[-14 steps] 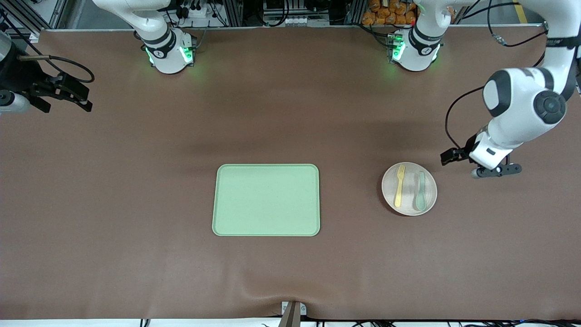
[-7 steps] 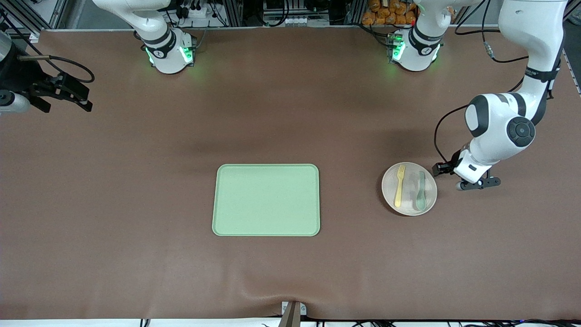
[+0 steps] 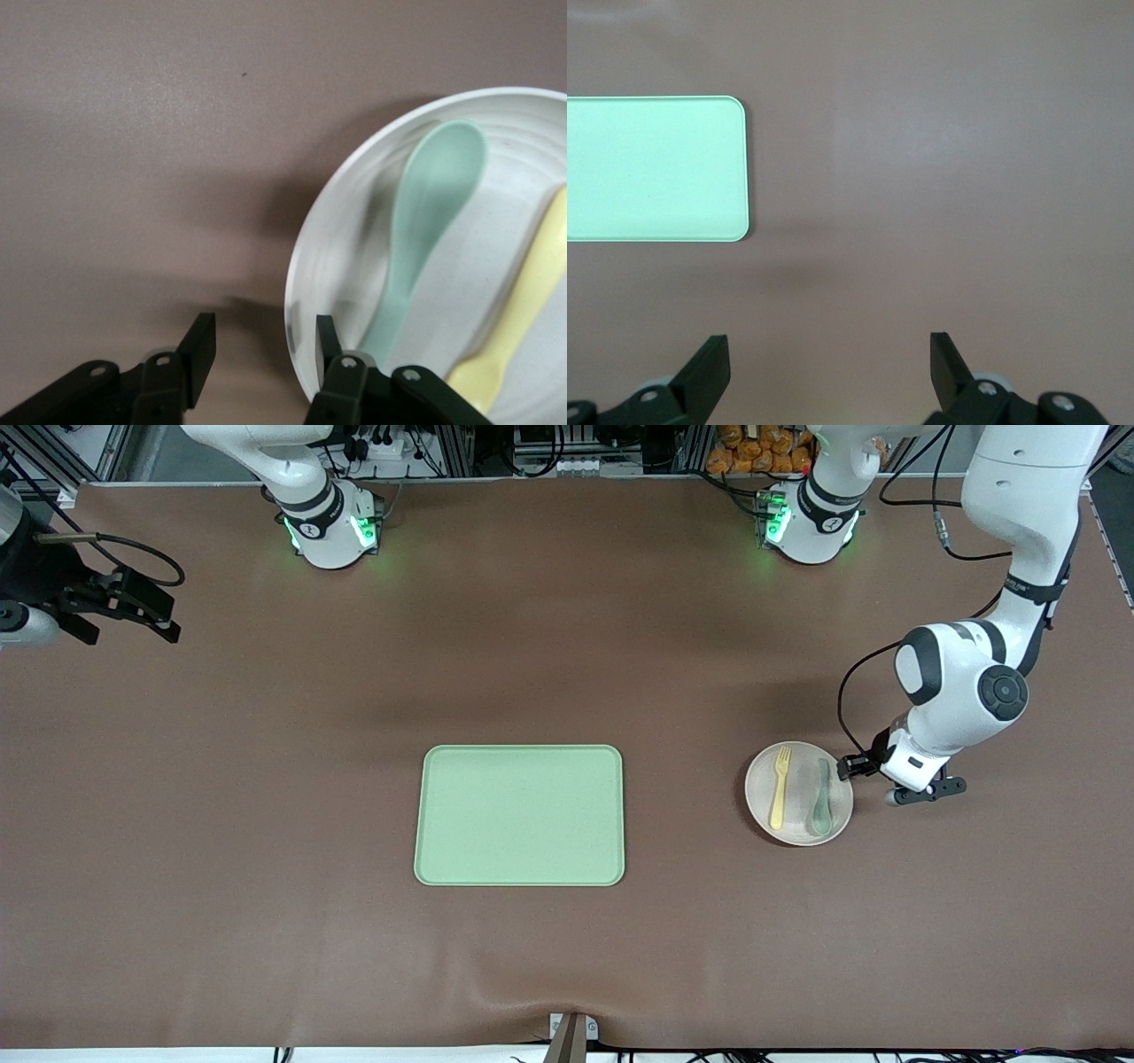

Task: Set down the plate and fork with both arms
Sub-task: 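Grasp the white plate's rim with the left gripper, then carry the plate onto the green tray and lower it with the left gripper, then release the plate and raise the left gripper while the right gripper approaches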

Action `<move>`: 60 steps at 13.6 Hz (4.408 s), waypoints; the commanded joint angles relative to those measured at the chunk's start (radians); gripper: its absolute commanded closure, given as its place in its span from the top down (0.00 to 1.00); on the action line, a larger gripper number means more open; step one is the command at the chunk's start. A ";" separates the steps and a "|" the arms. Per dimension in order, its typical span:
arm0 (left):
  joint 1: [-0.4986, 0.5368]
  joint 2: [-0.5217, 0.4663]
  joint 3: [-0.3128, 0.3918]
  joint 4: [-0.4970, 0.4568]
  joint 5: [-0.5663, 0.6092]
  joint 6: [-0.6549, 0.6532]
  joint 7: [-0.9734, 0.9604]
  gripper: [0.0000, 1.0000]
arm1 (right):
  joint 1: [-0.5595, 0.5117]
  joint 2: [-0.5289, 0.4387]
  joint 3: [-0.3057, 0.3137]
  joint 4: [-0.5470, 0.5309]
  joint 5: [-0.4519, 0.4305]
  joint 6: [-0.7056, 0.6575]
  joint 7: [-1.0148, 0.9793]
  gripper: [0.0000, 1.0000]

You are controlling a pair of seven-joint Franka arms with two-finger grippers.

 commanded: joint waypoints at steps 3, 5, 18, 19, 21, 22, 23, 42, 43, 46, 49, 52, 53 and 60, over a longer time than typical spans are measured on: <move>0.005 0.039 -0.007 0.024 -0.110 0.033 0.014 0.43 | -0.003 0.008 0.001 0.016 0.012 -0.011 -0.003 1.00; 0.003 0.040 -0.008 0.025 -0.124 0.033 0.014 0.19 | -0.003 0.008 0.001 0.016 0.012 -0.011 -0.003 1.00; -0.003 0.045 -0.200 0.115 -0.170 0.014 -0.019 0.00 | -0.004 0.008 0.001 0.015 0.012 -0.011 -0.003 1.00; -0.007 0.045 -0.221 0.141 -0.170 -0.002 -0.051 0.00 | -0.004 0.008 -0.001 0.015 0.012 -0.011 -0.003 1.00; -0.012 0.051 -0.273 0.201 -0.170 -0.044 -0.085 0.00 | -0.004 0.008 0.001 0.015 0.012 -0.011 -0.003 1.00; -0.023 0.054 -0.292 0.230 -0.170 -0.059 -0.088 0.00 | -0.004 0.008 0.001 0.015 0.012 -0.011 -0.003 1.00; -0.051 0.062 -0.295 0.259 -0.170 -0.067 -0.099 0.00 | -0.004 0.008 -0.001 0.015 0.012 -0.011 -0.003 1.00; -0.448 0.461 -0.218 0.715 -0.149 -0.069 -0.337 0.00 | 0.002 0.057 -0.001 0.015 0.064 -0.011 0.001 1.00; -0.446 0.461 -0.218 0.715 -0.150 -0.069 -0.338 0.00 | 0.004 0.059 0.001 0.015 0.066 -0.011 -0.005 1.00; -0.441 0.461 -0.217 0.707 -0.152 -0.069 -0.346 0.13 | 0.031 0.077 0.003 0.013 0.090 -0.003 -0.006 1.00; -0.432 0.450 -0.218 0.706 -0.152 -0.070 -0.348 0.40 | 0.043 0.100 0.004 0.019 0.093 0.017 0.009 1.00; -0.431 0.410 -0.201 0.706 -0.150 -0.081 -0.354 1.00 | 0.059 0.155 0.018 0.045 0.105 0.028 0.065 1.00; -0.425 0.386 -0.200 0.706 -0.150 -0.113 -0.366 1.00 | 0.077 0.183 0.025 0.074 0.109 0.029 0.126 1.00; -0.391 0.127 -0.128 0.709 -0.130 -0.487 -0.440 1.00 | 0.244 0.321 0.044 0.104 0.109 0.201 0.561 1.00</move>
